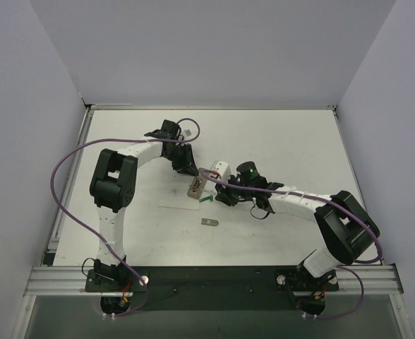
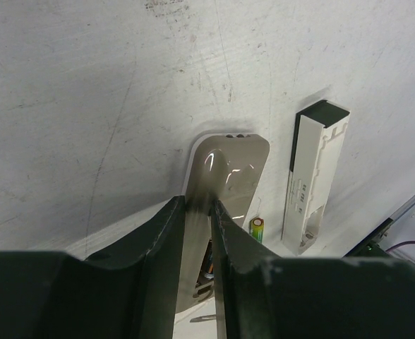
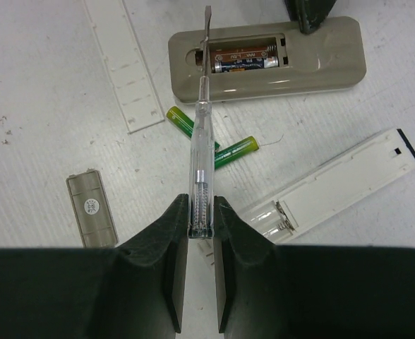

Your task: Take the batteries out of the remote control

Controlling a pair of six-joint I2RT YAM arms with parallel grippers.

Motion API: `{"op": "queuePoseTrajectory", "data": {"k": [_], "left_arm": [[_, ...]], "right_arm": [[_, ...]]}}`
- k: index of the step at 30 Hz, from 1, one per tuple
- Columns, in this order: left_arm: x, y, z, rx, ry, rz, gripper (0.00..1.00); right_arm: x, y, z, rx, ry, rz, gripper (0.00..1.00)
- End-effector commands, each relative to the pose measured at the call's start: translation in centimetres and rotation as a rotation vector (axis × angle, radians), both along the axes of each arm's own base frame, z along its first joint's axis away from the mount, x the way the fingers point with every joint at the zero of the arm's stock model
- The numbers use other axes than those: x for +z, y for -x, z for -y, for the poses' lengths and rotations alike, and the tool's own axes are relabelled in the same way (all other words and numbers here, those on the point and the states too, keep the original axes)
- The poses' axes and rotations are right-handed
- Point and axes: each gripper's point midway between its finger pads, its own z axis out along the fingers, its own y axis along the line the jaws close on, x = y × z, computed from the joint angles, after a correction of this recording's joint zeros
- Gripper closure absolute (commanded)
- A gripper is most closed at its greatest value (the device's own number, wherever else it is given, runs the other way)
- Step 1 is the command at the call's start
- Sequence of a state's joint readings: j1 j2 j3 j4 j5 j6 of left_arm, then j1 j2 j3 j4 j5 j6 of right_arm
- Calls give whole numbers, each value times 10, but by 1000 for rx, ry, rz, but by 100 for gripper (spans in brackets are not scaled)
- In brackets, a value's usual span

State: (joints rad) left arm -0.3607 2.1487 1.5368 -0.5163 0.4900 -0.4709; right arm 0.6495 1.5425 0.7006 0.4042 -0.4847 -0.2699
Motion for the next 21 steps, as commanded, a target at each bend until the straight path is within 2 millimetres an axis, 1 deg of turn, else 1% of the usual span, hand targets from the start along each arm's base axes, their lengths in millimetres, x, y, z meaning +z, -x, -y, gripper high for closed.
{"op": "queuePoseTrajectory", "data": {"k": [1,6,8,9,10,12,13,14,15,16,17,18,19,20,21], "left_arm": [[-28,15,-6,-8,-55,-70,70],[-24,13,-4,-10,-47,-60,70],[-18,9,-2,-13,-40,-50,69],[-9,4,2,-18,-25,-31,68],[-1,0,4,-24,-17,-11,66],[21,-8,1,-7,-26,39,63],[30,-19,-7,25,-54,82,61],[49,-25,-13,51,-64,130,54],[59,-30,-20,80,-82,155,49],[64,-35,-35,130,-112,166,42],[76,-39,-55,196,-171,206,38],[80,-43,-69,253,-208,220,36],[84,-46,-88,305,-247,236,36],[88,-52,-128,403,-332,247,36],[90,-56,-153,445,-377,256,38]], "right_arm": [[34,-3,-19,81,-81,87,100],[36,-5,-16,66,-67,93,100],[41,-5,-15,58,-67,102,100],[41,-2,-15,62,-59,96,100],[47,0,-14,65,-64,110,100],[52,3,-13,60,-63,129,100],[56,8,-14,65,-72,140,100],[57,12,-15,66,-79,132,100],[59,14,-19,71,-90,136,100],[57,21,-28,96,-90,133,100],[56,24,-33,109,-88,137,100],[54,23,-36,99,-70,150,100],[50,26,-42,108,-55,146,100],[51,32,-50,130,-53,151,100],[52,35,-55,141,-56,155,100]]}}
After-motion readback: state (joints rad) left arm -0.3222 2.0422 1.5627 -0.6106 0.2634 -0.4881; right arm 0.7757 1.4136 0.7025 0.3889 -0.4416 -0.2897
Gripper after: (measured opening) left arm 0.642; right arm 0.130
